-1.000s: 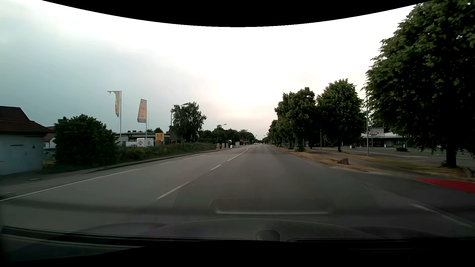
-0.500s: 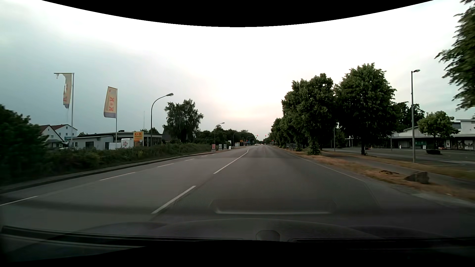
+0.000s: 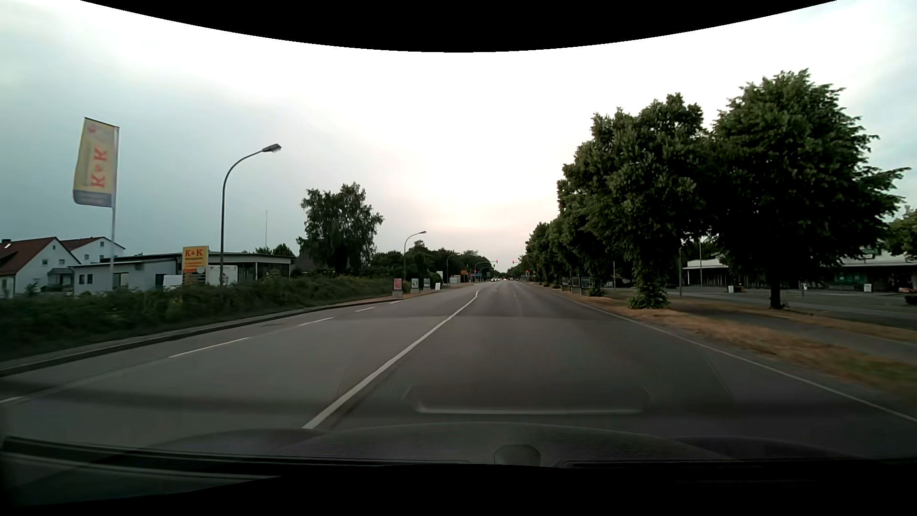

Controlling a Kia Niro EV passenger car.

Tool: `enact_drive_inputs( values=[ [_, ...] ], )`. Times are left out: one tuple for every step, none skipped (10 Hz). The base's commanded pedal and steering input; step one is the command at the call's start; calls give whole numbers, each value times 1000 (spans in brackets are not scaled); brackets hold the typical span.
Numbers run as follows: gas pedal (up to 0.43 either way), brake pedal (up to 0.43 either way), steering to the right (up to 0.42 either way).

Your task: Follow the waypoints while adhering to traffic rules and regulations

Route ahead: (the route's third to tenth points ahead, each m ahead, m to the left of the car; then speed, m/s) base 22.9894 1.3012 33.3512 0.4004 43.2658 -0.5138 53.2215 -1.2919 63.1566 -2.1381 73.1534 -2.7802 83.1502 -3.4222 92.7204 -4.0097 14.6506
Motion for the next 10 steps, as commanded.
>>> enact_drive_inputs(
  values=[
    [130,6,3],
    [118,6,3],
    [118,6,4],
    [118,6,4],
    [118,6,5],
    [118,6,6],
    [118,6,7],
    [118,6,7],
    [118,6,8],
    [118,6,8]
  ],
)
